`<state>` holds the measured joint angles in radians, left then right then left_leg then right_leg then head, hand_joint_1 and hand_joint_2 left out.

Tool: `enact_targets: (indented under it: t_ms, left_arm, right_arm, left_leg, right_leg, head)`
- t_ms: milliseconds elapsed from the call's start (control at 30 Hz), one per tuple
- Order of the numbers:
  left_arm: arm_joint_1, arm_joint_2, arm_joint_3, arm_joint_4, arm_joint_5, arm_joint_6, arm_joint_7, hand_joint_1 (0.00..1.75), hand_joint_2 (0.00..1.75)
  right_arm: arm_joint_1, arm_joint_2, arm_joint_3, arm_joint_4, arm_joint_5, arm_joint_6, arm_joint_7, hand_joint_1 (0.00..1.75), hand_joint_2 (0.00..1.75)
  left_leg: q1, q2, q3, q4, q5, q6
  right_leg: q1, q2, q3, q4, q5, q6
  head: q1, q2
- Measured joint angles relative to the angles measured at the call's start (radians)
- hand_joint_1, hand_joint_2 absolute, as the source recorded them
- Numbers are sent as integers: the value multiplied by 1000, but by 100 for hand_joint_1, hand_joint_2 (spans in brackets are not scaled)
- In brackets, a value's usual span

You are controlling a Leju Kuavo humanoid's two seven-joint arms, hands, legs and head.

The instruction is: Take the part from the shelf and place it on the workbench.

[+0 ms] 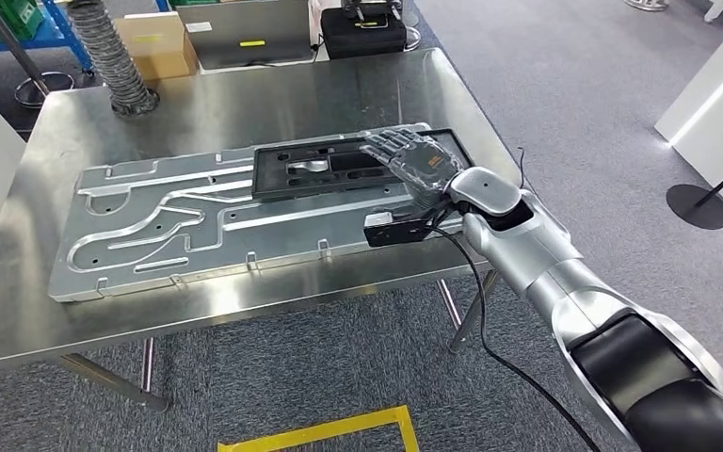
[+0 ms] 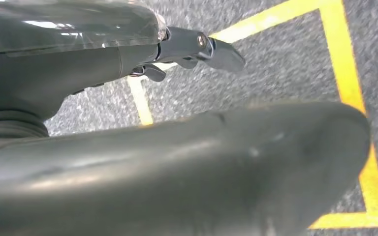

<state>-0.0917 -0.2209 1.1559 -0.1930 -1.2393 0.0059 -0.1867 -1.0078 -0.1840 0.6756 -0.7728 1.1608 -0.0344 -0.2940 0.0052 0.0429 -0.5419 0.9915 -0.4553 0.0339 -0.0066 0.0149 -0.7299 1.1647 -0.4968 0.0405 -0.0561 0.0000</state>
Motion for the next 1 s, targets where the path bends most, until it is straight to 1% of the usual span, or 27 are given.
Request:
enact_targets:
  t_ms: [33,67,100,133,167,200,233,267,300,333,367,433,467,500,567,633,667,700,733,767,800,833,867,900,933,967,1000]
  left_arm:
    - [1,0,0,0,0,0,0,0,0]
    - [1,0,0,0,0,0,-1,0,0]
    - [1,0,0,0,-1,0,-1,0,0]
    - [1,0,0,0,-1,0,-1,0,0]
    - [1,0,0,0,-2,0,-2,0,0]
    - [1,0,0,0,-3,0,-2,0,0]
    - [1,0,0,0,-4,0,-2,0,0]
    - [1,0,0,0,-5,0,-2,0,0]
    - [0,0,0,0,-6,0,-3,0,0]
    - [0,1,0,0,-7,0,-3,0,0]
    - [1,1,0,0,-8,0,-3,0,0]
    - [2,1,0,0,-10,-1,-4,0,0]
    - [2,2,0,0,-11,-1,-4,0,0]
    - [2,2,0,0,-11,-1,-4,0,0]
    - [3,2,0,0,-11,-1,-4,0,0]
    - [3,2,0,0,-12,-2,-4,0,0]
    - [4,2,0,0,-13,-3,-4,0,0]
    - [4,3,0,0,-14,-4,-4,0,0]
    - [4,4,-1,0,-15,-5,-4,0,0]
    - [2,5,-1,0,-16,-6,-4,0,0]
    - [1,6,-1,0,-17,-7,-4,0,0]
    - [-1,7,-2,0,-18,-8,-4,0,0]
    - [-2,8,-2,0,-19,-10,-5,0,0]
    - [-2,8,-3,0,-19,-12,-5,0,0]
    - [-2,9,-3,0,-20,-13,-4,0,0]
    - [-1,9,-3,0,-20,-14,-4,0,0]
    - [-1,9,-4,0,-20,-15,-4,0,0]
  right_arm:
    - [2,4,0,0,-1,0,0,0,0]
    - [6,8,0,0,-1,0,1,0,0]
    - [10,10,0,0,-2,0,1,0,0]
    - [13,12,0,0,-3,0,2,0,0]
    - [15,12,0,0,-5,0,3,0,0]
    - [16,13,-2,-1,-7,-1,5,0,0]
    - [17,13,-3,-3,-9,-2,6,0,0]
    - [18,13,-5,-6,-11,-2,6,0,0]
    - [19,13,-6,-9,-13,-2,7,0,0]
    - [22,13,-6,-11,-14,-2,9,0,0]
    - [26,13,-6,-12,-14,-2,10,0,0]
    - [35,13,-7,-16,-16,-1,14,0,0]
    - [38,12,-7,-18,-16,-1,15,0,0]
    - [39,12,-8,-19,-16,-1,15,0,0]
    - [40,12,-8,-20,-16,-1,16,0,0]
    - [42,8,-9,-22,-17,-1,17,0,0]
    - [50,1,-11,-27,-18,-1,20,0,0]
    - [59,-6,-13,-32,-19,-2,22,0,0]
    - [67,-11,-16,-38,-20,-2,24,0,0]
    - [75,-17,-20,-45,-20,-2,28,0,0]
    - [78,-18,-25,-51,-20,-1,32,0,0]
    - [81,-18,-31,-58,-20,-1,36,0,0]
    - [87,-18,-37,-66,-19,-1,41,0,0]
    - [96,-19,-43,-73,-17,-1,46,0,0]
    - [106,-19,-50,-81,-15,-1,49,0,0]
    - [116,-18,-56,-89,-13,-1,52,0,0]
    - [123,-17,-63,-95,-11,0,55,0,0]
  left_leg:
    - [0,2,-13,1,9,0]
    - [0,4,-26,1,18,-1]
    - [0,5,-38,2,26,-3]
    - [1,5,-49,4,33,-6]
    - [2,6,-59,7,39,-10]
    - [2,5,-67,11,44,-15]
    - [1,5,-74,15,49,-20]
    - [1,4,-78,19,53,-26]
    - [1,3,-81,21,58,-32]
    - [2,3,-83,21,63,-38]
    - [3,3,-86,23,64,-45]
    - [5,-4,-101,47,38,-53]
    - [6,-8,-108,62,21,-54]
    - [6,-11,-114,74,7,-55]
    - [6,-13,-116,83,-1,-54]
    - [7,-18,-132,134,-35,-54]
    - [7,-21,-137,191,-60,-52]
    - [7,-25,-127,224,-75,-49]
    - [6,-26,-95,214,-70,-44]
    - [5,-23,-50,176,-64,-36]
    - [2,-19,-4,106,-53,-31]
    - [-2,-15,29,53,-49,-27]
    - [-6,-12,43,27,-53,-25]
    - [-9,-13,46,20,-52,-23]
    - [-7,-13,42,14,-46,-20]
    - [-4,-10,38,10,-38,-15]
    - [-1,-6,32,5,-28,-9]
  right_leg:
    - [-2,0,-21,66,-36,6]
    - [-4,0,-31,114,-51,11]
    - [-6,-1,-26,131,-45,15]
    - [-9,-1,0,108,-22,17]
    - [-12,-1,45,50,4,19]
    - [-14,3,95,-25,17,20]
    - [-14,9,136,-89,25,15]
    - [-13,14,161,-132,24,7]
    - [-11,19,168,-151,21,-3]
    - [-9,21,164,-152,27,-15]
    - [-11,21,161,-155,32,-24]
    - [-13,21,154,-159,46,-39]
    - [-14,21,151,-160,51,-44]
    - [-13,21,148,-160,53,-46]
    - [-13,21,146,-160,55,-47]
    - [-13,21,140,-160,60,-50]
    - [-11,21,127,-159,70,-51]
    - [-9,21,114,-158,80,-52]
    - [-6,22,101,-156,90,-51]
    - [-4,22,88,-153,100,-49]
    - [-2,21,83,-151,104,-45]
    - [0,20,79,-149,109,-40]
    - [1,19,76,-149,115,-34]
    - [3,18,75,-151,121,-28]
    - [2,18,74,-152,125,-22]
    - [2,17,71,-148,120,-15]
    - [1,14,62,-131,100,-9]
  head:
    - [0,0]
    - [0,0]
    - [0,0]
    - [0,0]
    - [0,0]
    - [0,0]
    - [0,0]
    - [0,0]
    - [0,0]
    - [0,0]
    - [0,0]
    - [0,0]
    - [0,0]
    - [0,0]
    - [0,0]
    - [0,0]
    - [0,0]
    - [0,0]
    - [0,0]
    - [0,0]
    - [0,0]
    - [0,0]
    - [0,0]
    - [0,0]
    - [0,0]
    - [0,0]
    - [0,0]
